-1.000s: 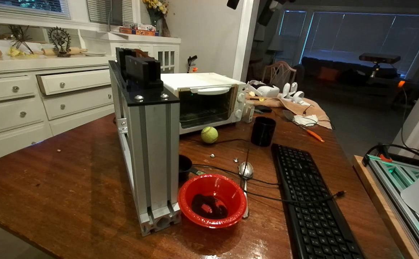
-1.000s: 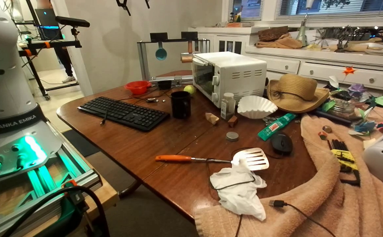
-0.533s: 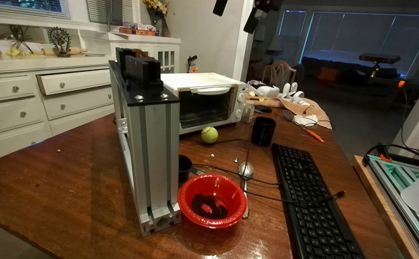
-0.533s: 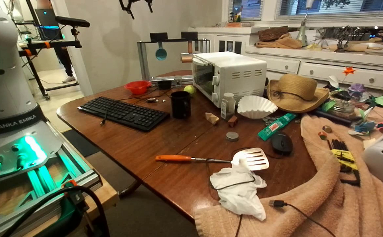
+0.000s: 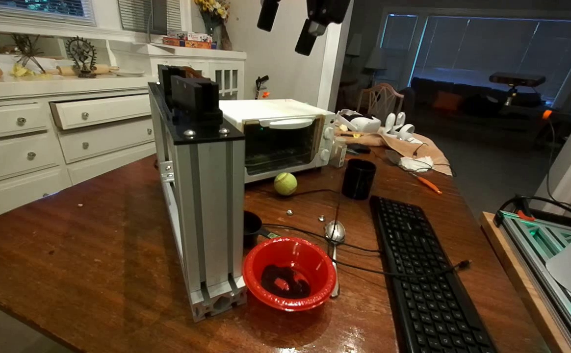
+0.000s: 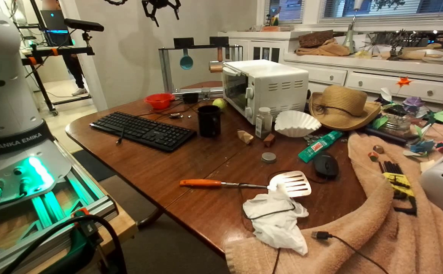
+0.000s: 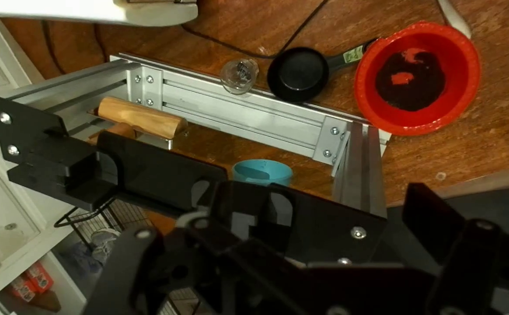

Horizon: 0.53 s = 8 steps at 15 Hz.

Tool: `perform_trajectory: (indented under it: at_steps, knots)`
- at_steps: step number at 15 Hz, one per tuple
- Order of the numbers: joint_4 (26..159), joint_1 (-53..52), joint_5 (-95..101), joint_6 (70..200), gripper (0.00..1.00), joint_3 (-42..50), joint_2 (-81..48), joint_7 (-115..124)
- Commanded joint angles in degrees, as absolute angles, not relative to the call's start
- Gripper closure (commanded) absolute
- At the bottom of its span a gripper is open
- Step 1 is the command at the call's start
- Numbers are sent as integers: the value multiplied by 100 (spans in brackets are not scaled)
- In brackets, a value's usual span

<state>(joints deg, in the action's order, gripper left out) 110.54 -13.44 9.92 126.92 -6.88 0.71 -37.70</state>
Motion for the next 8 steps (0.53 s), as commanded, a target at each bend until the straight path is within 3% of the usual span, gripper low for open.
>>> perform_trajectory:
  at_steps: [1,8]
  knots:
    - [10503,-1232,955,12582,0,-846,-421,-3602]
    - [9616,-1184,929,12357,0,-981,-1209,-3704]
